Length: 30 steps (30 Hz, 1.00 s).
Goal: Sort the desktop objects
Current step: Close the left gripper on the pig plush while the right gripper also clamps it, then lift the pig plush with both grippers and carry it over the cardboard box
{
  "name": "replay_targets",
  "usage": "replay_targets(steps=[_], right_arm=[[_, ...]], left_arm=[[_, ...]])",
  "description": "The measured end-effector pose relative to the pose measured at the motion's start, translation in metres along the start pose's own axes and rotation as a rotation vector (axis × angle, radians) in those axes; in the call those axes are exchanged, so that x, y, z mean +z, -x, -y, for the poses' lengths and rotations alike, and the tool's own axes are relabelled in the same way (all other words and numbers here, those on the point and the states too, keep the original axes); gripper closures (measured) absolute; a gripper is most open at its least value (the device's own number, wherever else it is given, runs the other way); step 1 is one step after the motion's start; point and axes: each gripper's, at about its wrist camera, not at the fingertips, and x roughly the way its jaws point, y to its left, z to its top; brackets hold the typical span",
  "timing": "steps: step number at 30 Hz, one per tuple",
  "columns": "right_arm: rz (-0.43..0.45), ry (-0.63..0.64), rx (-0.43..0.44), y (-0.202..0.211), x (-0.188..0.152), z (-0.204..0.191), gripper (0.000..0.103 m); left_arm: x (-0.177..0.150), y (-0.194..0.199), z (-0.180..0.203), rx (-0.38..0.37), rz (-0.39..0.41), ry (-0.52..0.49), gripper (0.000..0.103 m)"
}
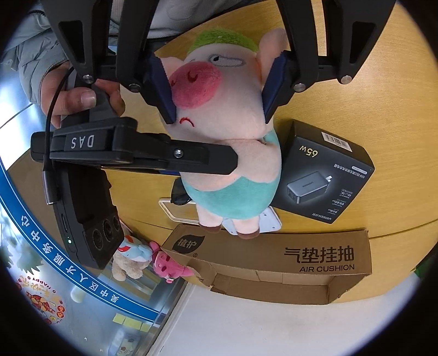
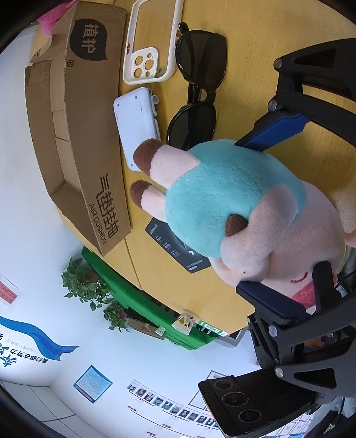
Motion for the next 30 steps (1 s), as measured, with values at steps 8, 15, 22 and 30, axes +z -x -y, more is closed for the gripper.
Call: replay_targets(steps=[8,15,22,30], right_arm=[[0.093,0.032,0.014,0.035,0.027,-0.013,0.014],[0.206,0.154,-0.037,0.070,0.091,-0.038,0.015],[0.271,0.262,-0.040,0.090,0.179,-0.065,0.015],[0.327,0.372,-0.035,0.100,0.274,-0.099,0.015]], left_arm=[[0.036,0.025,0.019,-0.013,0.093,-0.054,0.045],[0.097,0.043,0.026,0.005,0.213,-0.118,0.045],[0.173,0.062,0.017,0.044,0.337,-0.164,0.045],[0.250,0.084,-0.004,0.072,0.425,-0.189,0.045]])
